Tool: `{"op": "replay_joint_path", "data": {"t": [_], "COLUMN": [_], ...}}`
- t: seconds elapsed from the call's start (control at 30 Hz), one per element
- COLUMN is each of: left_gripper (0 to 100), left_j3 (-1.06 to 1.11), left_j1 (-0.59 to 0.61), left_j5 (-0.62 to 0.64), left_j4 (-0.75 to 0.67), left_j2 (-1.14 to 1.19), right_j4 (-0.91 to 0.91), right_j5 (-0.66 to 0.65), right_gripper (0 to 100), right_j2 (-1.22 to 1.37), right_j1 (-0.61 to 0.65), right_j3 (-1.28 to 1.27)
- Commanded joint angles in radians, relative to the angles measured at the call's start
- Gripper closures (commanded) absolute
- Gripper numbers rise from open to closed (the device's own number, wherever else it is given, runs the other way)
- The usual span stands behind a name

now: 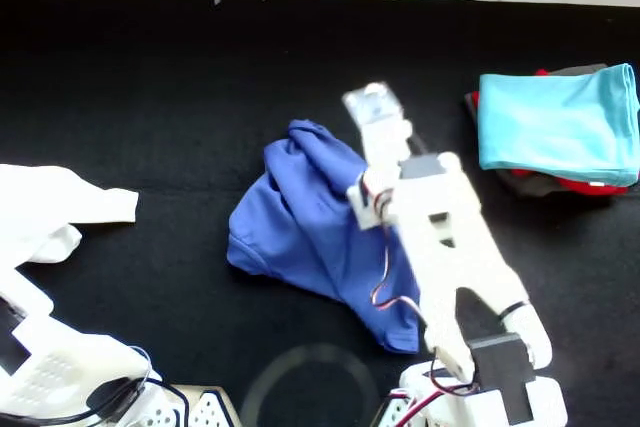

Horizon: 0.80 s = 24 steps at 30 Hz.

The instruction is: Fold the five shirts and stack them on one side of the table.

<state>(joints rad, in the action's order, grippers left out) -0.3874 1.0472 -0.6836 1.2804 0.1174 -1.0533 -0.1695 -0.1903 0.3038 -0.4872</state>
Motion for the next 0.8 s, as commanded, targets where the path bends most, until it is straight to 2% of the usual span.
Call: {"op": "replay_joint_path", "data": {"t": [0.0,0.07,0.2,0.3,0.5,0.67,0.77], "left_gripper": [99,98,89,84,82,82,82], "left_j3": [-0.051,-0.053,-0.051,-0.051,-0.053,-0.042,0.015], "left_j1": [-0.028,-0.062,-0.174,-0.286,-0.51,-0.759,-0.934], "left_j5": [0.021,0.025,0.026,0.052,0.196,0.295,0.364], "left_j4": [0.038,0.092,0.259,0.351,0.37,0.457,0.463], "left_j2": [-0.056,-0.056,-0.056,-0.056,-0.058,-0.045,-0.045], "right_j4": [-0.114,-0.17,-0.246,-0.252,-0.246,-0.226,-0.237], "right_j5": [0.0,-0.002,-0.009,-0.1,-0.236,-0.252,-0.252], "right_gripper": [99.1,99.1,99.1,99.1,99.1,99.1,99.1], "right_j2": [-0.004,-0.004,0.004,0.005,0.005,-0.004,-0.004], "right_j1": [-0.077,-0.105,-0.142,-0.189,-0.3,-0.378,-0.394], "right_j3": [0.251,0.367,0.559,0.639,0.661,0.662,0.659]}}
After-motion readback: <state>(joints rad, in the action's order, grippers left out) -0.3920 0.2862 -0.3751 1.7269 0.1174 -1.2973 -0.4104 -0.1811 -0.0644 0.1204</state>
